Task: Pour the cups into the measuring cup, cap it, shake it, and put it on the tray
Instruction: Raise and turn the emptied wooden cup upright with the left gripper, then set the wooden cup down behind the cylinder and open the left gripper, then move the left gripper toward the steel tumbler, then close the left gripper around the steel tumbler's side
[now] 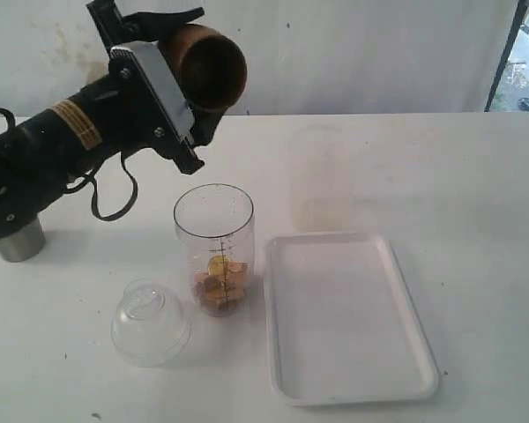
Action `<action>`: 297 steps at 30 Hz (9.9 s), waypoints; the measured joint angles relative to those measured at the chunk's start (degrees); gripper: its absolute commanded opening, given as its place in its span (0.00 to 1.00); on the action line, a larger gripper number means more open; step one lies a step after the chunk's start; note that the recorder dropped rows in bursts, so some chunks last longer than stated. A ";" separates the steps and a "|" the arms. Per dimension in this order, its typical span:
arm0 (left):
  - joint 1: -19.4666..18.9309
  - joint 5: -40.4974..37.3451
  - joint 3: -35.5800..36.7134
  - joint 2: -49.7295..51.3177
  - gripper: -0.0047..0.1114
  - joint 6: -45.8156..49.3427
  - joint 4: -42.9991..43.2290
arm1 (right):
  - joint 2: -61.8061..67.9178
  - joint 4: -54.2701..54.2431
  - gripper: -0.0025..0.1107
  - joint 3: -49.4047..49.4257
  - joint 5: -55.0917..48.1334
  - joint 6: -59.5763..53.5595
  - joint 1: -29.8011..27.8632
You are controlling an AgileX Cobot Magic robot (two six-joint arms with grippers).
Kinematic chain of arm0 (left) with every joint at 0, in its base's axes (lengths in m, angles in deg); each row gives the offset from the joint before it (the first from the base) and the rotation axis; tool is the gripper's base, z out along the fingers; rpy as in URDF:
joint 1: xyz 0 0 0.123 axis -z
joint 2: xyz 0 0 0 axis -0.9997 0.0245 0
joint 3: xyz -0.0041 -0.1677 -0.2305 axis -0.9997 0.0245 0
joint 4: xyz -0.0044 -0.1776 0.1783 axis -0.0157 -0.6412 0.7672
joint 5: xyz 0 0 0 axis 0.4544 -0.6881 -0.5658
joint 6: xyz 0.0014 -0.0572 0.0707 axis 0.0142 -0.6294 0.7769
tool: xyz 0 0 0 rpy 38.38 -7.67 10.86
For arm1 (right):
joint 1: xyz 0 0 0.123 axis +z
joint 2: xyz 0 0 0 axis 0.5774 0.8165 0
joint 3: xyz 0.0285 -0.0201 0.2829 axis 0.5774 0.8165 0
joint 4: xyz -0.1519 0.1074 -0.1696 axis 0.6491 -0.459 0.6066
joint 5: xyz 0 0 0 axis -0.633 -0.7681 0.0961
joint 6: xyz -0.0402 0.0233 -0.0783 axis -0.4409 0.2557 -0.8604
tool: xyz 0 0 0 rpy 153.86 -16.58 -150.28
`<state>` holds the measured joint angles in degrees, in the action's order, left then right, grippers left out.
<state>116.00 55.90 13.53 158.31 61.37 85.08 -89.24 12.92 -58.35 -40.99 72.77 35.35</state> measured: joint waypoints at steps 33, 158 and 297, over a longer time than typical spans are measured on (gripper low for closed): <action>-14.50 -18.90 -31.91 28.94 0.04 -91.51 25.57 | 0.00 0.00 0.02 0.00 0.00 0.00 0.00; -27.29 -36.88 5.70 -23.52 0.76 -108.25 43.18 | 0.00 0.00 0.02 0.00 -0.04 0.10 0.00; -27.29 15.02 20.28 17.87 0.94 -42.80 -30.60 | 0.00 0.00 0.02 0.00 -0.13 2.20 0.00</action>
<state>88.71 70.92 33.81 176.19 18.57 54.48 -89.24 12.92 -58.35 -41.12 74.98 35.35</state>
